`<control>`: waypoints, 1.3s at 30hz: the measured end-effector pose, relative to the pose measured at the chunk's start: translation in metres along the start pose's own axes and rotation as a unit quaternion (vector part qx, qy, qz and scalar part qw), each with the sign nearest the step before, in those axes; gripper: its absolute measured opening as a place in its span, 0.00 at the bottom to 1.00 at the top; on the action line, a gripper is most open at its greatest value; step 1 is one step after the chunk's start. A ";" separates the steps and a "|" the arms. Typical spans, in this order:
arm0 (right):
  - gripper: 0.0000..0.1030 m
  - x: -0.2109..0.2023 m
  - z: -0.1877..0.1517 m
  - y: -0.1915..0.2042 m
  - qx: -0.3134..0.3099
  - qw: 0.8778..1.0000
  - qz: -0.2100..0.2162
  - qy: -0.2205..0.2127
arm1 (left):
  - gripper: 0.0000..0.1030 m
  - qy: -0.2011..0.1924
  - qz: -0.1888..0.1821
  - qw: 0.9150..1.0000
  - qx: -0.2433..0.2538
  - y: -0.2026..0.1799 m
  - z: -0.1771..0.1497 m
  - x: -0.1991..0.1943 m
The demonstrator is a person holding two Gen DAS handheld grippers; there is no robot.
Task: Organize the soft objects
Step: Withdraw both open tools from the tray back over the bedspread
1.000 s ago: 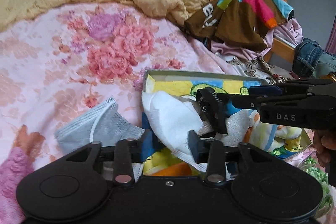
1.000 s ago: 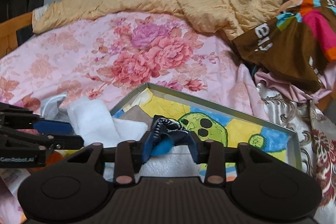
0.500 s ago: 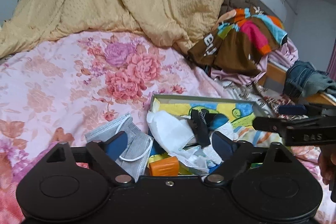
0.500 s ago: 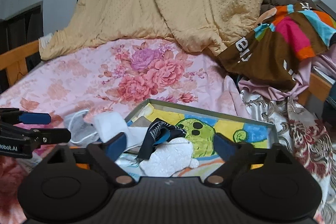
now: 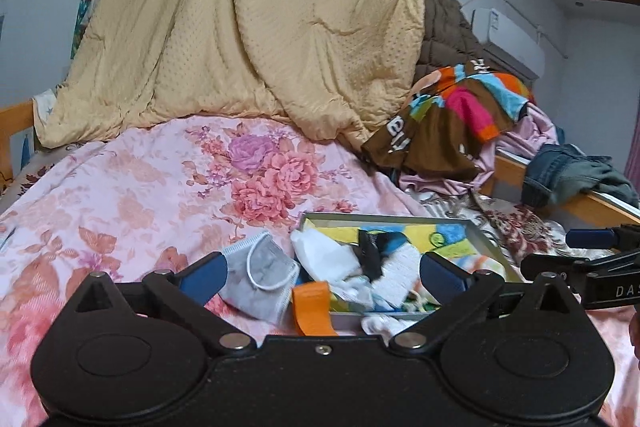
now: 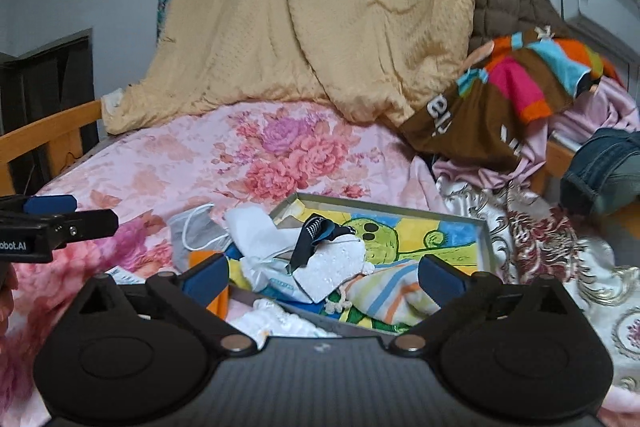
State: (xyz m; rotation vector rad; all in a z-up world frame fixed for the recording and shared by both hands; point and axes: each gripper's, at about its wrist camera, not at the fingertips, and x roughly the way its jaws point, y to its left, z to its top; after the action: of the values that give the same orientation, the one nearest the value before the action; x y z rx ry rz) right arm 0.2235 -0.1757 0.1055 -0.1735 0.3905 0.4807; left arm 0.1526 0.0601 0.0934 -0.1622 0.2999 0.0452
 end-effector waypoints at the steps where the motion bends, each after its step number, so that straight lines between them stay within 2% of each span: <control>1: 1.00 -0.009 -0.004 0.002 -0.002 1.000 0.000 -0.007 | 0.99 -0.002 -0.003 1.000 0.004 -0.004 -0.004 -0.007; 5: 1.00 -0.039 -0.025 0.008 0.005 0.999 -0.012 -0.036 | 0.99 0.003 -0.010 1.000 0.009 -0.015 -0.024 -0.026; 9: 1.00 -0.057 -0.050 0.010 0.010 0.999 -0.032 -0.041 | 0.99 0.015 -0.019 1.000 0.017 -0.022 -0.044 -0.038; 14: 1.00 -0.072 -0.077 0.014 0.009 0.998 -0.052 -0.031 | 0.99 0.031 -0.030 0.998 0.041 -0.026 -0.066 -0.049; 26: 1.00 -0.088 -0.107 0.014 0.015 0.997 -0.071 -0.015 | 0.99 0.081 -0.028 0.996 0.036 -0.025 -0.103 -0.057; 39: 1.00 -0.070 -0.129 0.001 0.063 0.994 -0.070 0.062 | 0.99 0.119 -0.012 0.993 0.022 -0.021 -0.121 -0.054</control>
State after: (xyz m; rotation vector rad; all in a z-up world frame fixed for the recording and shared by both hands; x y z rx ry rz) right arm 0.1235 -0.2364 0.0161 -0.1081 0.5257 0.3074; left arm 0.0677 0.0178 -0.0019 -0.1268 0.5361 -0.0057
